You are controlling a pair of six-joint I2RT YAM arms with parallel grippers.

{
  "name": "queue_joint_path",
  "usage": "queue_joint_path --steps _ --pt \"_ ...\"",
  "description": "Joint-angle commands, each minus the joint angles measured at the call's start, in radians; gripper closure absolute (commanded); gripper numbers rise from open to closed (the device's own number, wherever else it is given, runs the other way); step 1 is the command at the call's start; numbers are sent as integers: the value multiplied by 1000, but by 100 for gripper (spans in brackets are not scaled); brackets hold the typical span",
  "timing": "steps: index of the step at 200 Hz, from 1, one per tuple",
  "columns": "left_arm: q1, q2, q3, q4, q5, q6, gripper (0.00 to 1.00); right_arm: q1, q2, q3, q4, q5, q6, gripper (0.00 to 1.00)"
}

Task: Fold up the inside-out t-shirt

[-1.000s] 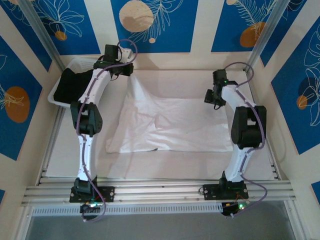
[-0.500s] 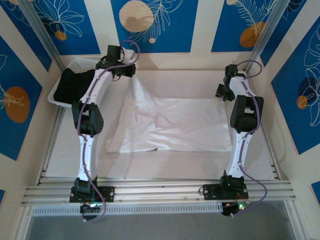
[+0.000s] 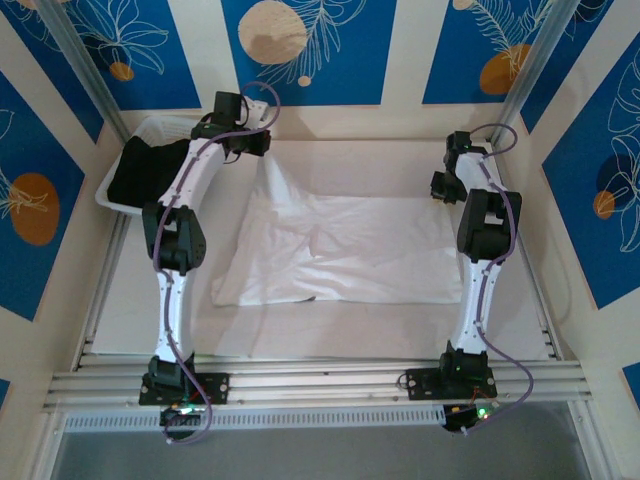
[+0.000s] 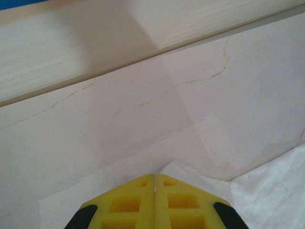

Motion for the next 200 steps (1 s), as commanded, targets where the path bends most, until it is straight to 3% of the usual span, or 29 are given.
queue_joint_path --steps 1,48,117,137,200 --pt "-7 -83 -14 -15 -31 15 100 -2 -12 20 -4 3 -28 88" --pt "-8 -268 -171 41 -46 -36 100 -5 -241 -172 150 -28 -85 95" --pt "-9 -781 -889 302 -125 -230 100 -75 -575 -557 277 -105 -33 96" --pt "-10 -920 -1074 365 -93 -320 100 -107 -653 -664 313 -158 18 96" --pt "-28 -1284 -1537 313 -59 -472 100 -119 -776 -910 370 -156 109 94"
